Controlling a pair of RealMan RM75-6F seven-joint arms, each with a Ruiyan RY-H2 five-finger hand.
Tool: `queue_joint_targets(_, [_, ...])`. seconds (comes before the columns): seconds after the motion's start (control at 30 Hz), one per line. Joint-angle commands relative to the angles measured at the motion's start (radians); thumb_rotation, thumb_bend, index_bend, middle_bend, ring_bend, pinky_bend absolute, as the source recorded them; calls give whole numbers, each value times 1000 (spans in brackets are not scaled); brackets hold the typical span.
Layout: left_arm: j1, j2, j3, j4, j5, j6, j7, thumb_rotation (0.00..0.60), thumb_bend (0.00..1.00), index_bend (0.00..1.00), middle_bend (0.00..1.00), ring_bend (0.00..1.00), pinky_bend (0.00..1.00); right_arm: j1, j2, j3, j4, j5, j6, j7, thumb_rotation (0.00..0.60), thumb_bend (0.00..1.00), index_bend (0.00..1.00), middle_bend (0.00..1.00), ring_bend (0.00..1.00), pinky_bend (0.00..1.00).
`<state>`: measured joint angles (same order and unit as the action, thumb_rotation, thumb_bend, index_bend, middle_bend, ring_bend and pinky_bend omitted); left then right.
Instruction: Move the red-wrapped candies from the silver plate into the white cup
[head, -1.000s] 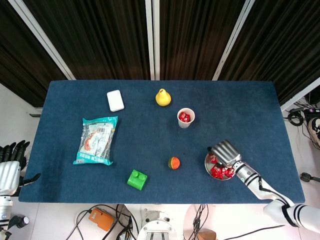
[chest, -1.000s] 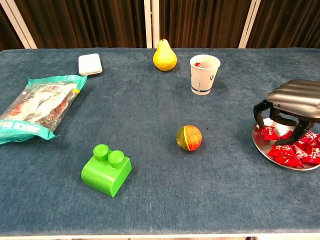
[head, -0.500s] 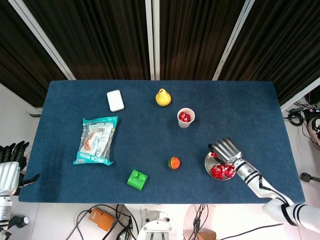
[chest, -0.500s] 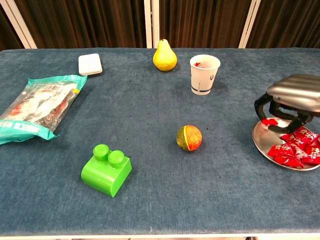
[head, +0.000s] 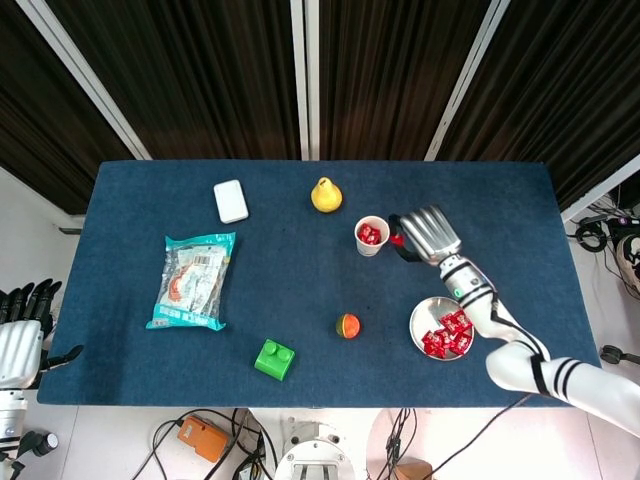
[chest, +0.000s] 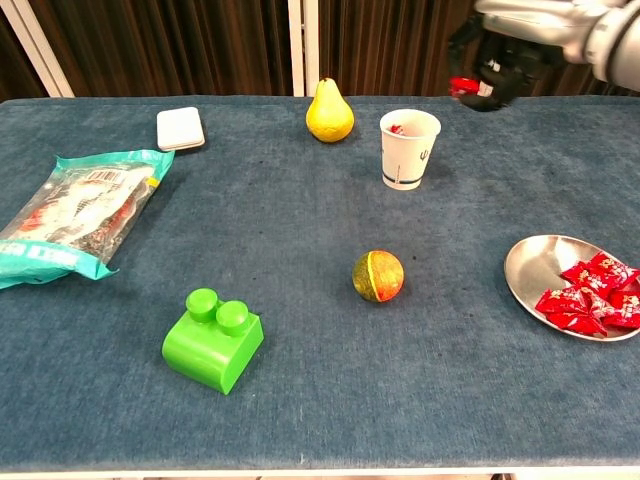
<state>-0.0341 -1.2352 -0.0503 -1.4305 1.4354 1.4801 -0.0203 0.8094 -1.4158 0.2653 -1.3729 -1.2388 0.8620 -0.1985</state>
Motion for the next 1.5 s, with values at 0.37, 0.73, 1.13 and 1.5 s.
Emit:
queue_joint_targets(0.37, [14,8,4,0,-21,-2,3,600,0,80,55,0,0,161,-213,39,256,154,-130,-44,600,634,552,908,1000,1000])
queue_joint_targets(0.73, [13,5,4,5,-15,-1,-3,600,0,80,55,0,0,125,-170,4,211,137,-75,-50,600,503,409,909,1000,1000])
queue_joint_targets(1.13, [7,10,2,-8,-1,4,2,600,0,80,55,0,0,-110,123,-156,-157,-97,175,25,600,420,497,909,1000,1000])
queue_joint_targets(1.5, [2,18,1,-32,18,21,18,600,0,80,55,0,0,-281,219,-382,-243,-308,257,61,600,311,535,908,1000,1000])
